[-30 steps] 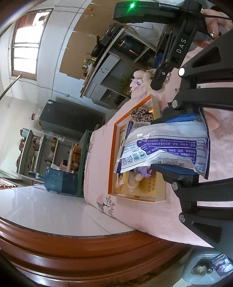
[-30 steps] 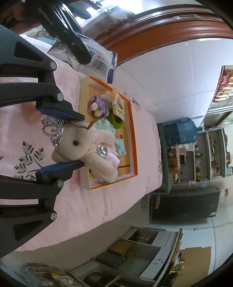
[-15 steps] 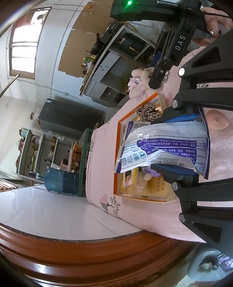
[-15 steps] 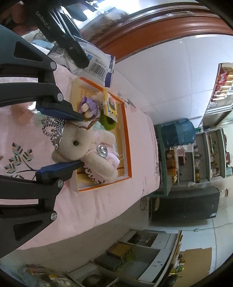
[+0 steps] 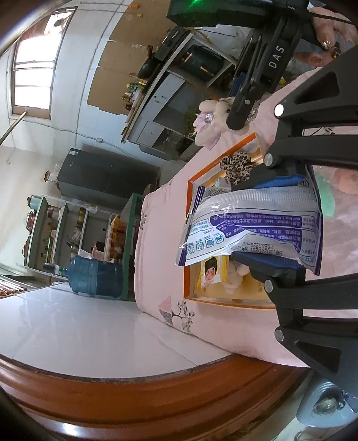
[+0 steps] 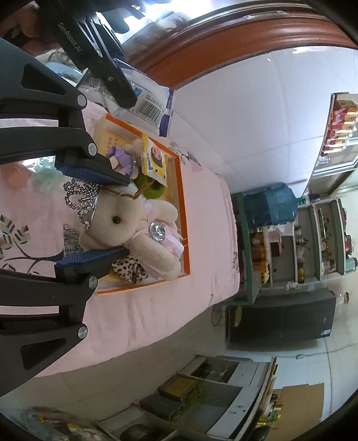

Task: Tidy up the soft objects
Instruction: 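Lift the bag and bunny plush and carry them over the box lid, then lower the bag and bunny into the box lid and open both tools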

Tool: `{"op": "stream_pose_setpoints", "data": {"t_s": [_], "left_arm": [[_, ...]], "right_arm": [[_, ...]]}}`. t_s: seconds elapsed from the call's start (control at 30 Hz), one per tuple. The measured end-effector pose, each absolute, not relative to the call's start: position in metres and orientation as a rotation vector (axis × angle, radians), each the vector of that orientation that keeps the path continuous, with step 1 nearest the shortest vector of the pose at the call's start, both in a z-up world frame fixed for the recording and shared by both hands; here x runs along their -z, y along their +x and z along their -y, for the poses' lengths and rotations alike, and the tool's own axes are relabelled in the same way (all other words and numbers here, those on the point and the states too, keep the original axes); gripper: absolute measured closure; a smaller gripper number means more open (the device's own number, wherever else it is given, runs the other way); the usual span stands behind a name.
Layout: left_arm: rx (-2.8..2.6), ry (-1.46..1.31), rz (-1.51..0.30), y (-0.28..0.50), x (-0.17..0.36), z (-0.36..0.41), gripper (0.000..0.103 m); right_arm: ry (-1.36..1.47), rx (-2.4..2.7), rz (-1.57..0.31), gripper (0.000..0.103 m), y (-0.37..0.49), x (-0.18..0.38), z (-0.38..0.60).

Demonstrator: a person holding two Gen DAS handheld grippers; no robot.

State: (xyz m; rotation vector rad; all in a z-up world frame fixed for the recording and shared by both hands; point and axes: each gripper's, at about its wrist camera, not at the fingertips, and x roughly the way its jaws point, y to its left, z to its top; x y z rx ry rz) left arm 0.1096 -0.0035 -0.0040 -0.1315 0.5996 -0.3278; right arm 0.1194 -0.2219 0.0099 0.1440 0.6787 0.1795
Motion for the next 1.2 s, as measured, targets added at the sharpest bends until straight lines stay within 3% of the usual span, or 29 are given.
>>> {"op": "stream_pose_setpoints", "data": {"t_s": [1.2], "left_arm": [[0.328,-0.189,-0.679,0.197,0.052,0.011,0.063]], "right_arm": [[0.120,-0.215,-0.736,0.059,0.212,0.028,0.216]]}}
